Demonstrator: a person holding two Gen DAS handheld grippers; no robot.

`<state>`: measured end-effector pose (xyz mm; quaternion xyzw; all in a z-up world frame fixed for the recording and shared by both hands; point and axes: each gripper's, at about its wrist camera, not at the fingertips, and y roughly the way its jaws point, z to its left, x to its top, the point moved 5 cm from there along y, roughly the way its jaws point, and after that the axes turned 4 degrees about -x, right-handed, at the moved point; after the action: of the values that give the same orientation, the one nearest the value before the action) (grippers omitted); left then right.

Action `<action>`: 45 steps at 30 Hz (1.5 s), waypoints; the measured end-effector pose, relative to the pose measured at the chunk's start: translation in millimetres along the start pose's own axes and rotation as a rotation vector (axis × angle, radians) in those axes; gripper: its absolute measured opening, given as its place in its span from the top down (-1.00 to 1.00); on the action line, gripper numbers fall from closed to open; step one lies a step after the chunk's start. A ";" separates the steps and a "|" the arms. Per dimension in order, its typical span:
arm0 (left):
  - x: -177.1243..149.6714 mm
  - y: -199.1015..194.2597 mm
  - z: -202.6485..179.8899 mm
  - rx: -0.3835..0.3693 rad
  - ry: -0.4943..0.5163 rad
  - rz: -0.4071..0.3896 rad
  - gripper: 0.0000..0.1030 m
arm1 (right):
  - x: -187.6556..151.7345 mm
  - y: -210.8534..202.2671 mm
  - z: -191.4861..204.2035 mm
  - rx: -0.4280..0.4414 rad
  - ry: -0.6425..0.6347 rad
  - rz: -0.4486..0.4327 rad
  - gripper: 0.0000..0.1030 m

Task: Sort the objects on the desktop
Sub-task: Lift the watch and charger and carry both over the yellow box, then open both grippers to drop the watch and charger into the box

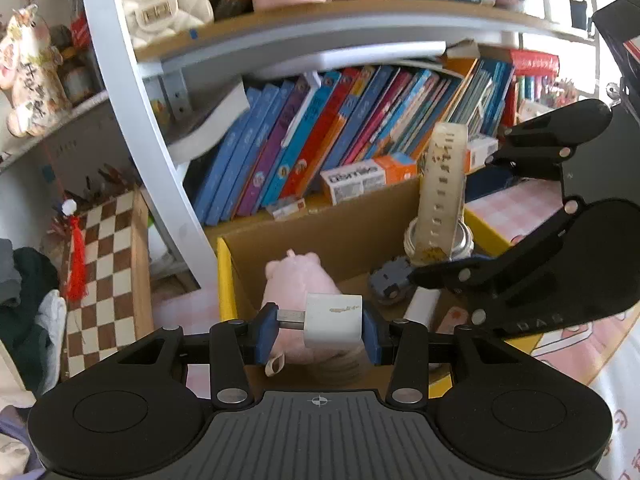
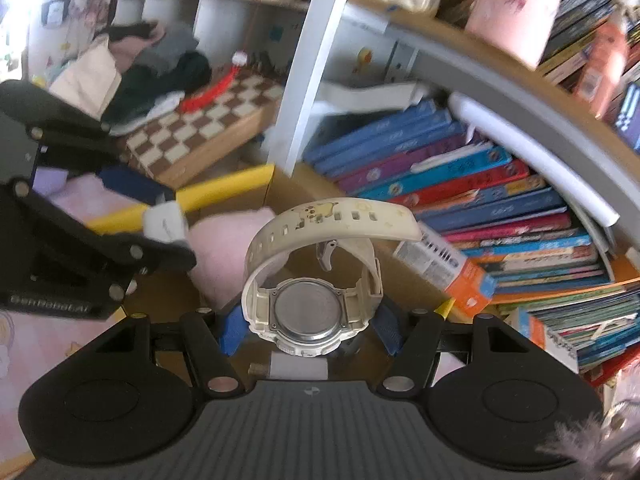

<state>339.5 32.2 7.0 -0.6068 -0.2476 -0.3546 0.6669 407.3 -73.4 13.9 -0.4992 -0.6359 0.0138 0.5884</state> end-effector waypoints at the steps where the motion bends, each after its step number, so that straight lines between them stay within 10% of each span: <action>1: -0.6 3.7 0.7 -0.001 -0.001 0.009 0.19 | -2.1 4.2 0.3 0.004 -0.005 0.010 -0.21; 35: -7.8 53.7 -7.9 -0.013 0.077 0.119 0.17 | -31.3 74.8 0.4 0.099 -0.103 0.246 -0.25; 45: -6.3 44.8 -10.4 -0.002 0.084 0.105 -0.25 | -20.6 57.8 -5.2 0.061 -0.078 0.181 -0.60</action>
<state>369.2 23.6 -27.7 -0.6042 -0.1869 -0.3447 0.6937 443.2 -60.8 -34.6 -0.5355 -0.6100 0.1055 0.5745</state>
